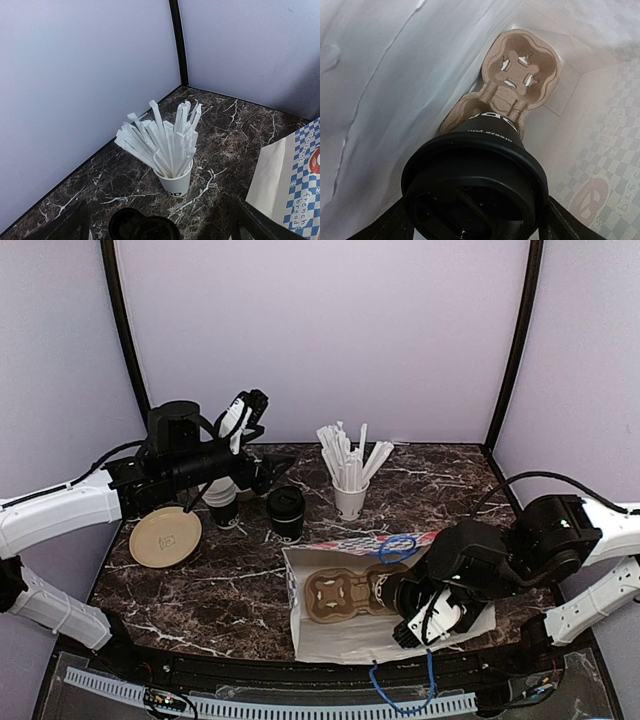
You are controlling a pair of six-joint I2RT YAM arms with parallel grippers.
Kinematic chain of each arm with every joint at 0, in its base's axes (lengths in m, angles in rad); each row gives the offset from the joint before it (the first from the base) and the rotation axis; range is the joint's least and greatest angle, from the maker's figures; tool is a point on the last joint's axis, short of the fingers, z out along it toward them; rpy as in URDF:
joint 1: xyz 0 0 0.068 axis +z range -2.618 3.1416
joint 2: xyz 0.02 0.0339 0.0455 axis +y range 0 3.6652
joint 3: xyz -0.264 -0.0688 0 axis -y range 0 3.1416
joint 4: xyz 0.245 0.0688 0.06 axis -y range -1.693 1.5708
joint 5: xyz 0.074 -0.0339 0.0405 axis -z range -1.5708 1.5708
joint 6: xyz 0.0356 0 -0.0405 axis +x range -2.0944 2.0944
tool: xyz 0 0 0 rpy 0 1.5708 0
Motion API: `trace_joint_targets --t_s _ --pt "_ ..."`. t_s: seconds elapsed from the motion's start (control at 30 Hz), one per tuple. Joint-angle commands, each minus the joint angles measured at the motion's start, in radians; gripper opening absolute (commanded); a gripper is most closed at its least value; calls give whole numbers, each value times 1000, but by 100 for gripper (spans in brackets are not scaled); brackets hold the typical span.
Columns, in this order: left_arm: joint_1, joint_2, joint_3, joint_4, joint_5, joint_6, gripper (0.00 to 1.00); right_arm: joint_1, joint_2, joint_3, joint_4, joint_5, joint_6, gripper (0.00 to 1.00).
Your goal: Pack the takeout coffee
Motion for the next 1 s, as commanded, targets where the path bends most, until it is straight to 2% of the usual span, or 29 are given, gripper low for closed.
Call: trace_joint_targets --t_s 0.0,0.2,0.4,0.6,0.97 --pt "6 7 -5 -6 22 -3 99 34 43 58 -2 -12 2 66" --pt "6 15 -9 -5 26 -3 99 64 140 157 -87 -15 166 66" --pt "5 18 -13 -5 36 -6 99 64 136 97 -50 107 186 66" --pt "6 19 -20 0 46 -11 99 63 131 79 -24 151 185 64" --pt "5 3 -21 -6 41 -9 99 94 94 88 -94 54 152 62"
